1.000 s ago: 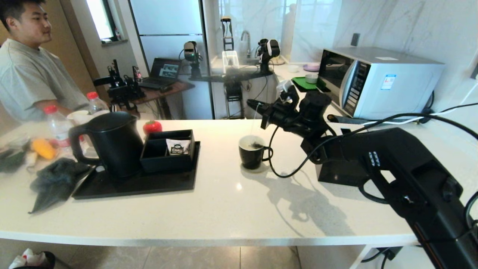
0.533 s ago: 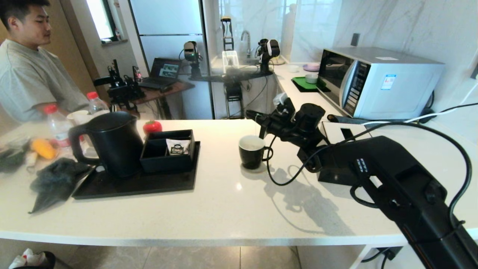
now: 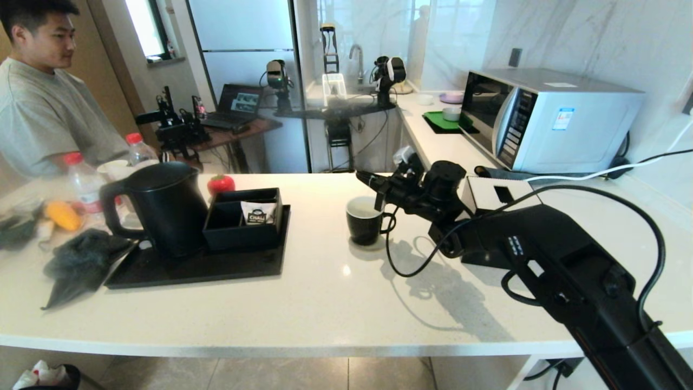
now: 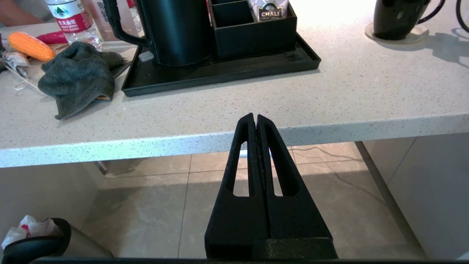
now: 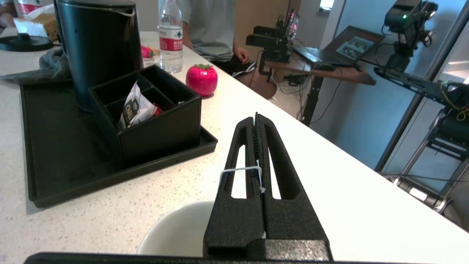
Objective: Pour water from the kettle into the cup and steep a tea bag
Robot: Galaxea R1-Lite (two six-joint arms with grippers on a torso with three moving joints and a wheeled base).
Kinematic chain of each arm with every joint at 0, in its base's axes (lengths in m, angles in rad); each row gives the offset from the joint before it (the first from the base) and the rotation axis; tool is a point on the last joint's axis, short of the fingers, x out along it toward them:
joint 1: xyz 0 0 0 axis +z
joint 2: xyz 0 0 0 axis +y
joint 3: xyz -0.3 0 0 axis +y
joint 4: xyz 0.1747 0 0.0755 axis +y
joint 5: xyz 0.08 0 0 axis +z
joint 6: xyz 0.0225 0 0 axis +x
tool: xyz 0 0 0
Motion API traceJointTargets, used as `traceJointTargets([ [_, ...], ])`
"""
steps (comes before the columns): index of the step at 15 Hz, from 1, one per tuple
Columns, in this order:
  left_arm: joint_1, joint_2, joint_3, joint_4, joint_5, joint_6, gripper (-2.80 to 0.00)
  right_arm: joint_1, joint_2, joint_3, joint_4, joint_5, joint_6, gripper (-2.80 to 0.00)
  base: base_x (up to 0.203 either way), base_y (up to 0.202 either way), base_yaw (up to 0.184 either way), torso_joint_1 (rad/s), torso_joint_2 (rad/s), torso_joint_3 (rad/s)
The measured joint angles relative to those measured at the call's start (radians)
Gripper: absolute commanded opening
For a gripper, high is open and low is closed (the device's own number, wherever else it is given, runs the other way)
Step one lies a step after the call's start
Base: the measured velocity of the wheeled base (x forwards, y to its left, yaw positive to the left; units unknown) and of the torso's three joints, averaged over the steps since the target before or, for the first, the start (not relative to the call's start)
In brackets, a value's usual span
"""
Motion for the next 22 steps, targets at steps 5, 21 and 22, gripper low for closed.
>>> traceJointTargets([
  [5,0.0,0.0,0.0,0.0,0.0,0.0,-2.8,-0.004,-0.078,-0.001,-0.014,-0.001,0.002,-2.8,0.0,0.0,0.0,0.0,0.0,0.0],
  [21,0.0,0.0,0.0,0.0,0.0,0.0,-2.8,-0.002,-0.044,0.007,-0.054,-0.001,-0.005,-2.8,0.0,0.0,0.0,0.0,0.0,0.0],
  [22,0.0,0.0,0.0,0.0,0.0,0.0,-2.8,-0.002,-0.029,0.007,-0.056,-0.001,-0.005,-2.8,0.0,0.0,0.0,0.0,0.0,0.0],
])
